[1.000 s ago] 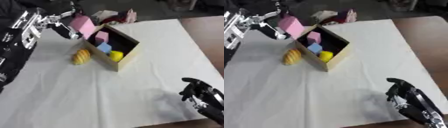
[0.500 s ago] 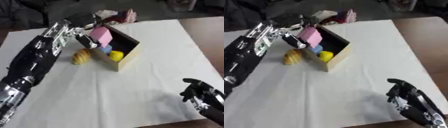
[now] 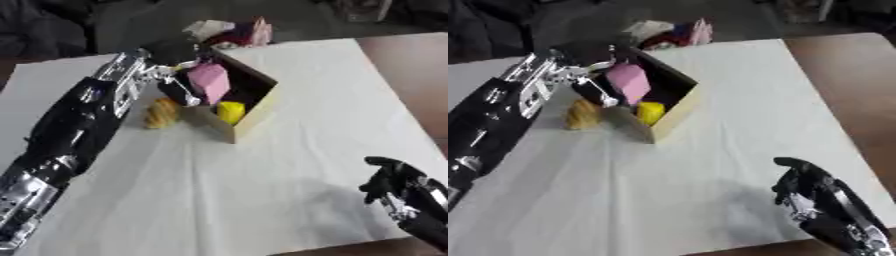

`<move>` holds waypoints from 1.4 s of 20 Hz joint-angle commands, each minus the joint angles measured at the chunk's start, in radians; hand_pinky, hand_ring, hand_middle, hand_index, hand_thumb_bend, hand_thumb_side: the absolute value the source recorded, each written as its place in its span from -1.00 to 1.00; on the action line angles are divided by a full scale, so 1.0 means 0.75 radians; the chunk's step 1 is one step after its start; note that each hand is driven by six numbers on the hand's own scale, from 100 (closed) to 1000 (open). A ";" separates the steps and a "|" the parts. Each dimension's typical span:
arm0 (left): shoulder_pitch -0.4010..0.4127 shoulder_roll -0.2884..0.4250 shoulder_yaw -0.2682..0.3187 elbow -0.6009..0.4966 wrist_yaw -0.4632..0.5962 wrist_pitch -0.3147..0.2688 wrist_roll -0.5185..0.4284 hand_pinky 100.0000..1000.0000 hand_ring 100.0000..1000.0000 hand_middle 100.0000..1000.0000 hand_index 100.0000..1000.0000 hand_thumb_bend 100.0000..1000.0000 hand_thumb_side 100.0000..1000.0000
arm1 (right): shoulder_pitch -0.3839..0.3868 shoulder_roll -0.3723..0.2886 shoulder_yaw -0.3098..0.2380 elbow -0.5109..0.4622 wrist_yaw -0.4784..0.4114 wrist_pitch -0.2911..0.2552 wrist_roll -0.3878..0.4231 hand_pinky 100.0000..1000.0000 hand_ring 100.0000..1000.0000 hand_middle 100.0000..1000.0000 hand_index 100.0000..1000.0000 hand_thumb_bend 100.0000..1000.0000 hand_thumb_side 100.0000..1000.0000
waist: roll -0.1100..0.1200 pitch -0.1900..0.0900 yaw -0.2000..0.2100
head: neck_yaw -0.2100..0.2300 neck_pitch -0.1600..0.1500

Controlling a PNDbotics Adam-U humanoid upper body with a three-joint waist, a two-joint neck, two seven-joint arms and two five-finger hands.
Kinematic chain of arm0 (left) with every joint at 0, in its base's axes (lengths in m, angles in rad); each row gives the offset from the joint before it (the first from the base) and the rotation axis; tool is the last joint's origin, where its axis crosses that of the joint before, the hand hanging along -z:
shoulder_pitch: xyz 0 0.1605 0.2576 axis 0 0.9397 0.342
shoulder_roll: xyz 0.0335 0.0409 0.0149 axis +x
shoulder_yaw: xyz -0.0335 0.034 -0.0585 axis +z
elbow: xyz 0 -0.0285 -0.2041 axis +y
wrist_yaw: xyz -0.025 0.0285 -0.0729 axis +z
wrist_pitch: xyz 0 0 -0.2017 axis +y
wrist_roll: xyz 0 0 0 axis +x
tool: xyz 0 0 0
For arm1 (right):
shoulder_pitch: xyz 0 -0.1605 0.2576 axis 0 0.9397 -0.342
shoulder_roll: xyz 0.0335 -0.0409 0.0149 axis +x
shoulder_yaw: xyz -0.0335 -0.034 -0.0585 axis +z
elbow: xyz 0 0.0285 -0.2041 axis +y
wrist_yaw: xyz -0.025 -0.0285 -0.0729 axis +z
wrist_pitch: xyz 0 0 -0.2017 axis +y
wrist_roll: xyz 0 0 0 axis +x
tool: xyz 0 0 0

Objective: Pick up objects on the table and place them in the box.

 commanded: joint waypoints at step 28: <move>0.182 0.221 0.035 -0.095 0.023 0.178 -0.267 0.48 0.44 0.58 0.79 -0.18 -0.30 | -0.009 -0.018 -0.021 -0.013 0.006 -0.006 -0.018 0.31 -0.19 -0.15 0.65 -1.00 -0.40 | -0.004 -0.017 0.035 | -0.046 -0.032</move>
